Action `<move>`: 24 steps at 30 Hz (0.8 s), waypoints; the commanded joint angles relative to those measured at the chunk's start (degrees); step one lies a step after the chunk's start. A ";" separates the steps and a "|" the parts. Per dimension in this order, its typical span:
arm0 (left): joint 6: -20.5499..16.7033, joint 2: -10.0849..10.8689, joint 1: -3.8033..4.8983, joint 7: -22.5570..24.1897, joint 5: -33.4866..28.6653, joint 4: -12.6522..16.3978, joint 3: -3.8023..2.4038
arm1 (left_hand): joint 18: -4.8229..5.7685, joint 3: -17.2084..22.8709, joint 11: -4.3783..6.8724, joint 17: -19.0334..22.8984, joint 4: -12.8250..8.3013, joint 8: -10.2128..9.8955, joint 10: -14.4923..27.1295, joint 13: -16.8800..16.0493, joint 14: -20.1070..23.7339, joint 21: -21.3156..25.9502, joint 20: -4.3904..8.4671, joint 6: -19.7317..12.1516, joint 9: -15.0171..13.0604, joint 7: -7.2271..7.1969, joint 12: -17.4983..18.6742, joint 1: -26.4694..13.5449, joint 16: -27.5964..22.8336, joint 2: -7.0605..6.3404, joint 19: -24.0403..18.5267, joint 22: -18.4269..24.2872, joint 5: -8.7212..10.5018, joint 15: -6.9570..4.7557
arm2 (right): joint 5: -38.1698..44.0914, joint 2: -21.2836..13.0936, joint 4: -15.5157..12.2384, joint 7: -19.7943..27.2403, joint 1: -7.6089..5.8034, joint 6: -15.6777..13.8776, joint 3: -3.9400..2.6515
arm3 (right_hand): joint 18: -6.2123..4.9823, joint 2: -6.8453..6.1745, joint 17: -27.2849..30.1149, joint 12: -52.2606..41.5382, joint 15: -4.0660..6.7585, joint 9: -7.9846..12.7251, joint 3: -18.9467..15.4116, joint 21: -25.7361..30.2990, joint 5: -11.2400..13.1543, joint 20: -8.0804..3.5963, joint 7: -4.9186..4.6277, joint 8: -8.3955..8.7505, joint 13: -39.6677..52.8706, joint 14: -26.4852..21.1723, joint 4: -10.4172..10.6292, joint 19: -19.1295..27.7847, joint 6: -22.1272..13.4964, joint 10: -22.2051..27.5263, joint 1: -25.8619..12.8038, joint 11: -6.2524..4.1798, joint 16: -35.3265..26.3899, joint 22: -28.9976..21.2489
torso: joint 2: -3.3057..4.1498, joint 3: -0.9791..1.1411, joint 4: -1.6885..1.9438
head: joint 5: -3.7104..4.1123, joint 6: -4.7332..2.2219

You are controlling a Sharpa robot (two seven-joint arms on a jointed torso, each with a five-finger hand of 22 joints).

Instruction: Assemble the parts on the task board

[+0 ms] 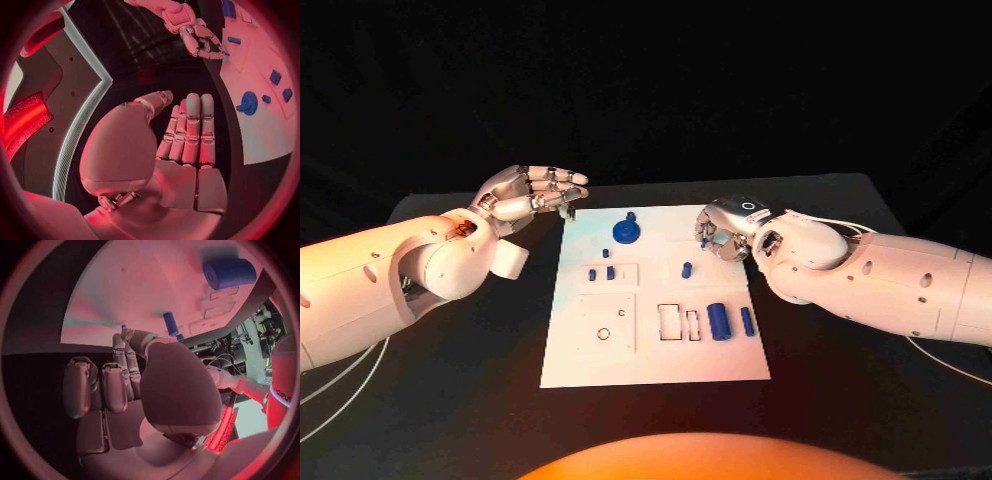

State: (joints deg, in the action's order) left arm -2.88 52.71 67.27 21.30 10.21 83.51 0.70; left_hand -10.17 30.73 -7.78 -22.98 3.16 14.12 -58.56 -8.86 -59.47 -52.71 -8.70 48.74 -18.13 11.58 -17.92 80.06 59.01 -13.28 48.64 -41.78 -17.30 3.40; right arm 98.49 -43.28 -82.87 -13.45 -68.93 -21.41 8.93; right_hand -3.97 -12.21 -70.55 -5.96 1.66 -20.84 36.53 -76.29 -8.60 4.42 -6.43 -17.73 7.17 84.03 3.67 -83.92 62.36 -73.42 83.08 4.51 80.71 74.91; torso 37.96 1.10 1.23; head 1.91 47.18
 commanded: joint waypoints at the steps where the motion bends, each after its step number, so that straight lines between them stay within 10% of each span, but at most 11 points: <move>1: 0.55 -0.07 0.04 0.83 -0.32 -0.01 -0.06 | -0.34 -0.20 -0.01 0.06 -0.09 -0.09 0.35 -0.08 0.43 0.33 -0.15 -0.08 0.07 0.31 -0.34 0.11 -0.32 0.59 -0.41 0.06 0.03 -0.03 | 0.53 -0.76 -1.63 -0.23 -0.34 -2.93 -0.17 | 1.17 0.15 -0.03 0.40 0.24 -0.06 0.04 -0.19 -0.09 -0.39 -0.03 -0.24 0.09 2.41 -0.30 -1.29 0.23 -2.43 -0.55 -2.08 -0.16 9.39 | 0.03 0.03 -0.03 | 0.01 -0.06; 11: 0.70 -0.22 0.03 0.74 -0.32 -0.11 -0.06 | -0.34 -0.26 -0.07 0.10 -0.15 -0.16 0.56 -0.07 0.41 0.41 -0.18 -0.26 0.14 0.38 -0.32 0.16 -0.41 0.58 -0.36 0.12 0.02 0.01 | -0.47 -3.09 -7.96 -0.08 -0.94 -4.72 -0.53 | 1.28 0.14 -0.15 0.49 0.24 -0.10 0.14 -0.70 -0.08 -0.40 -0.06 -0.22 0.09 2.43 -0.37 -1.47 0.22 -2.45 -0.74 -2.07 -0.09 9.62 | 0.05 0.07 -0.02 | -0.61 -0.03; 24: 0.98 -1.08 0.03 0.54 -0.32 -0.42 -0.05 | -0.34 -0.26 -0.07 0.10 -0.15 -0.16 0.56 -0.07 0.41 0.41 -0.18 -0.26 0.14 0.38 -0.32 0.16 -0.41 0.58 -0.36 0.12 0.02 0.01 | -1.20 0.75 -14.37 1.96 0.42 -4.67 -0.24 | 1.29 0.14 -0.20 0.51 0.25 -0.13 0.21 -0.73 -0.08 -0.40 -0.06 -0.22 0.10 2.45 -0.45 -1.48 0.23 -2.49 -0.79 -2.07 -0.05 9.64 | -0.03 0.01 -0.02 | -4.03 1.12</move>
State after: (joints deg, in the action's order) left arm -2.85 51.82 67.27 21.29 10.21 83.08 0.70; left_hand -10.17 30.74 -7.99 -22.93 3.16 14.12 -58.36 -8.85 -59.47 -52.49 -8.70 48.65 -18.08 11.67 -17.92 80.06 58.78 -13.28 48.64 -41.72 -17.29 3.40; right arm 97.34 -42.84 -96.95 -12.93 -68.68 -26.02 8.65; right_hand -3.37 -11.98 -70.70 -5.44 1.65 -20.91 36.66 -76.66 -8.61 4.42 -6.41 -17.75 7.22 84.03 3.51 -83.91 62.34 -73.42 82.83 4.51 80.71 74.95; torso 37.98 1.19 1.20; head -1.42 48.01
